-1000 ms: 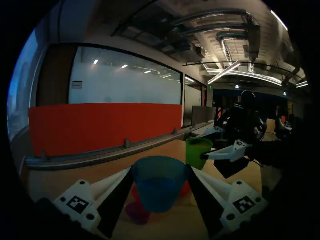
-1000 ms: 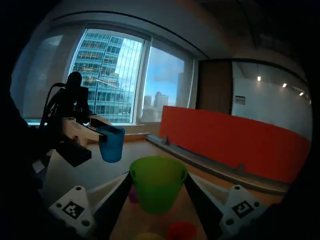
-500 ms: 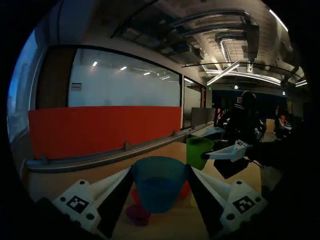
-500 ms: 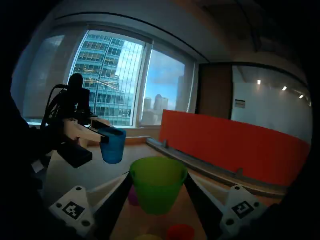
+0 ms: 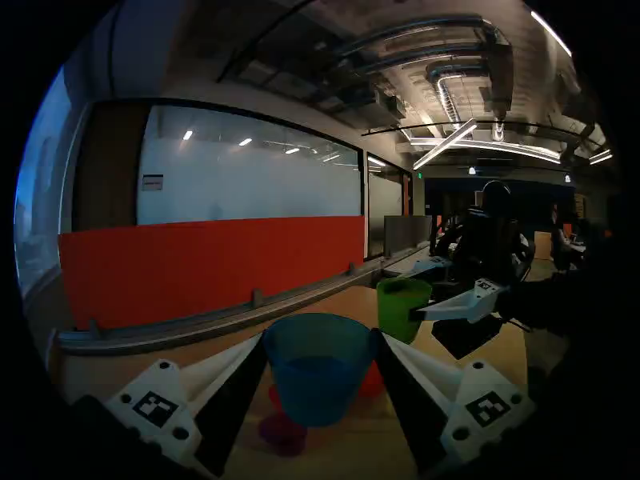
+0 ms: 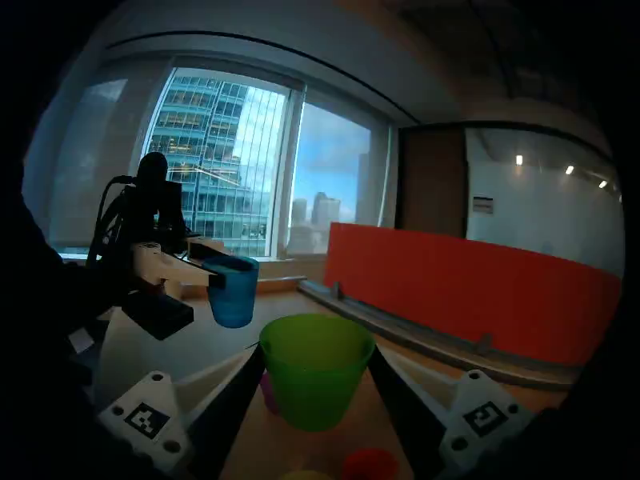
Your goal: Pour water
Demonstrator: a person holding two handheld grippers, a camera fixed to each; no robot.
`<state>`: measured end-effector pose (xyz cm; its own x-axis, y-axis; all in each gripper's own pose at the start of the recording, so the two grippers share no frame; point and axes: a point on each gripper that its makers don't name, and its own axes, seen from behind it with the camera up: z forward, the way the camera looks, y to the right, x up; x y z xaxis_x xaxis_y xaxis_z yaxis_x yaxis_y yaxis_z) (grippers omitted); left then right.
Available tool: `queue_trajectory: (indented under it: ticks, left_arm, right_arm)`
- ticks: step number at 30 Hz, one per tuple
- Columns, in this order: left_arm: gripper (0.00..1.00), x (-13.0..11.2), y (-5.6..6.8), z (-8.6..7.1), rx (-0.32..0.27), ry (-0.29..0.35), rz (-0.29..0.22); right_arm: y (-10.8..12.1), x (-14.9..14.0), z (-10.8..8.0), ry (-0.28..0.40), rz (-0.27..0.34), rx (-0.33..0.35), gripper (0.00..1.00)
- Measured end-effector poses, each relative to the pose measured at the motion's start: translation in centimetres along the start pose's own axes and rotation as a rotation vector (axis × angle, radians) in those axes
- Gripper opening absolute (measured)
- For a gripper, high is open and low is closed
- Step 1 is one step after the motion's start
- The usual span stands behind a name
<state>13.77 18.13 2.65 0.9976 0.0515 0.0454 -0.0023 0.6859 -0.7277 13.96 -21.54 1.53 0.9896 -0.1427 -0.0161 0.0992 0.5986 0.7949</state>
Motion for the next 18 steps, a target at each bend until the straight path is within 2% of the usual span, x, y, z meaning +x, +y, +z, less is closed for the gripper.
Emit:
queue_trajectory:
  ticks: [6,18]
  left_arm:
    - [0.89,1.1,0.1,-0.2,0.002,0.015,0.017]
    - [0.90,3.1,0.3,-0.8,0.026,0.029,0.114]
  right_arm:
    - [-0.5,0.3,-0.2,0.007,0.000,0.013,0.92]
    - [-2.7,0.2,-0.2,0.020,0.017,0.060,0.91]
